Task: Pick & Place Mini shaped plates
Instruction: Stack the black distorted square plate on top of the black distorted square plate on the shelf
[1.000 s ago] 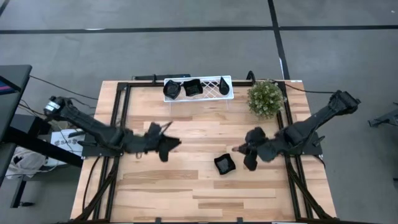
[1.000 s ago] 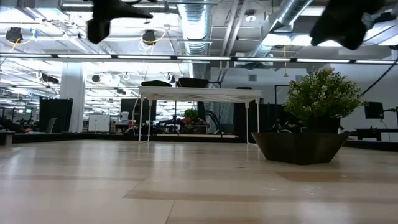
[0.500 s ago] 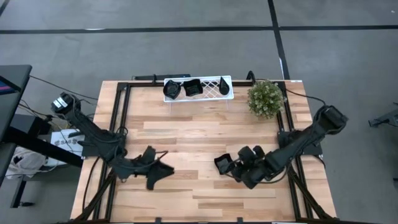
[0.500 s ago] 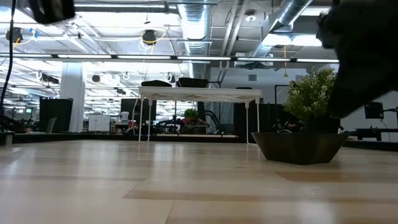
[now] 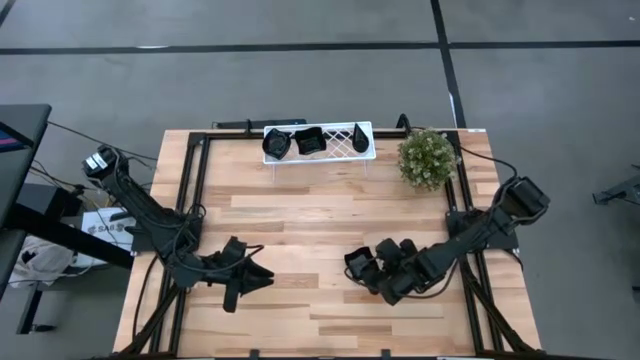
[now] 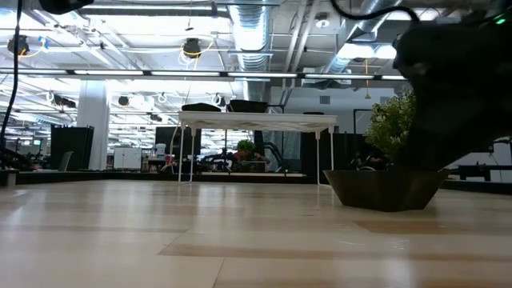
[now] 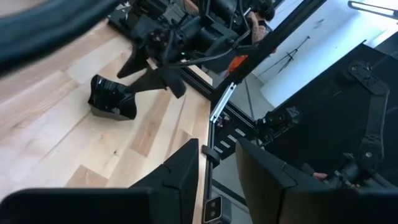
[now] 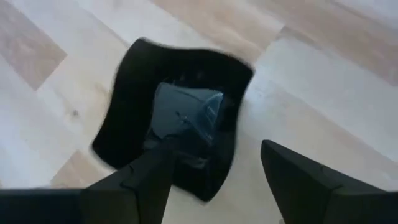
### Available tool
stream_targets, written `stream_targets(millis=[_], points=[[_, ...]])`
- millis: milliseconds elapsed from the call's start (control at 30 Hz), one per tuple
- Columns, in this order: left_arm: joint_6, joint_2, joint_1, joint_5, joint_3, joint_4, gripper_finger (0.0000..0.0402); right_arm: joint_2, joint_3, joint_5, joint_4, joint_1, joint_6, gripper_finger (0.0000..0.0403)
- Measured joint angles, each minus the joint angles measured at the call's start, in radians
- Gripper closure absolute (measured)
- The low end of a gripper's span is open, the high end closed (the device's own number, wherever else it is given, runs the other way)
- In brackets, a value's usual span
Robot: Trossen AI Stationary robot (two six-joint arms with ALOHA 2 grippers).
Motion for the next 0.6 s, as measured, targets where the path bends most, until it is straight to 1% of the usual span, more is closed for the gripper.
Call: stream_targets(millis=[200, 400, 500, 600], points=[[-0.019, 0.0, -0.006, 0.0, 0.0, 0.007, 0.0294, 0.027, -0.001, -0.002, 0.002, -0.044, -0.058, 0.0181], [-0.025, 0.0, -0.015, 0.0, 0.0, 0.013, 0.0294, 0.068, -0.002, -0.08, 0.052, -0.084, -0.123, 0.0195], [-0.028, 0.0, -0.019, 0.0, 0.0, 0.015, 0.0294, 0.083, -0.002, -0.107, 0.076, -0.089, -0.131, 0.0208], [-0.028, 0.0, -0.02, 0.0, 0.0, 0.015, 0.0294, 0.09, -0.002, -0.115, 0.092, -0.093, -0.128, 0.023]])
